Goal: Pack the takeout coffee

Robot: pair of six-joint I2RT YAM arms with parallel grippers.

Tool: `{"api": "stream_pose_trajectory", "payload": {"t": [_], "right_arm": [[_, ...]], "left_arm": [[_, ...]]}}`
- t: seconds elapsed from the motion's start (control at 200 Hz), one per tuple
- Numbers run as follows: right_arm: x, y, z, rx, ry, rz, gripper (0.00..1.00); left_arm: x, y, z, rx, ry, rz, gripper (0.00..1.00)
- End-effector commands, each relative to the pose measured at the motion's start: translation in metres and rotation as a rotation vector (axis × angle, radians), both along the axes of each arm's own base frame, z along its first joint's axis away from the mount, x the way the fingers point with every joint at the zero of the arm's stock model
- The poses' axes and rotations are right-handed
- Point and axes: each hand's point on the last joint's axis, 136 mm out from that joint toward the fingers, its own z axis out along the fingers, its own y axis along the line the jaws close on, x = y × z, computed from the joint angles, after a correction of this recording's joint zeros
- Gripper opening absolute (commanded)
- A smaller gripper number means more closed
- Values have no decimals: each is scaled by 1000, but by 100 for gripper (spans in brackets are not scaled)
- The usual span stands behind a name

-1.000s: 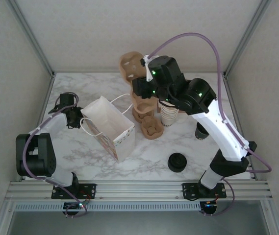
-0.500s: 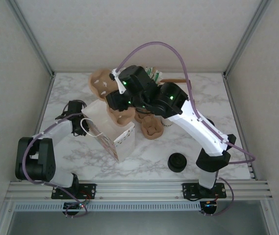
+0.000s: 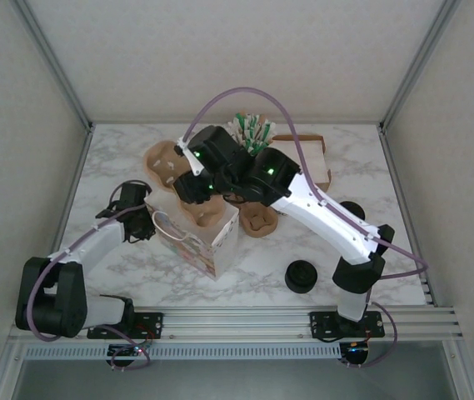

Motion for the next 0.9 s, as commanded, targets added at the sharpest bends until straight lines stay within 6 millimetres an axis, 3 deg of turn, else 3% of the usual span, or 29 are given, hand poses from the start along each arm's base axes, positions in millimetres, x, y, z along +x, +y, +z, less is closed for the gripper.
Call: {"api": "stream_pose_trajectory", "payload": {"t": [0.0,0.135,0.275,0.511,0.646,0.776,0.896], "right_arm": [[-12,-7,13,30,-43,54,36],[-16,-18,3,-13,-64,75,36],[-16,-28,1,-33,-95,77,36],[-16,-32,-2,-49,-113,85,36],[-17,-32,-5,-56,-110,92,36],[-17,-32,-7,-63,-110,95,36],[-16,-33,-6,-66,-112,96,36]], "left_arm": [[-6,-3,0,4,-1,21,47],[-6,-13,8,11,-21,-27,47],[-10,5,27,130,-30,-57,51],[-6,29,84,308,-103,-162,81],[-7,46,124,371,-149,-207,89],[-10,47,173,396,-248,-335,86],[-16,29,216,373,-369,-485,71]]}}
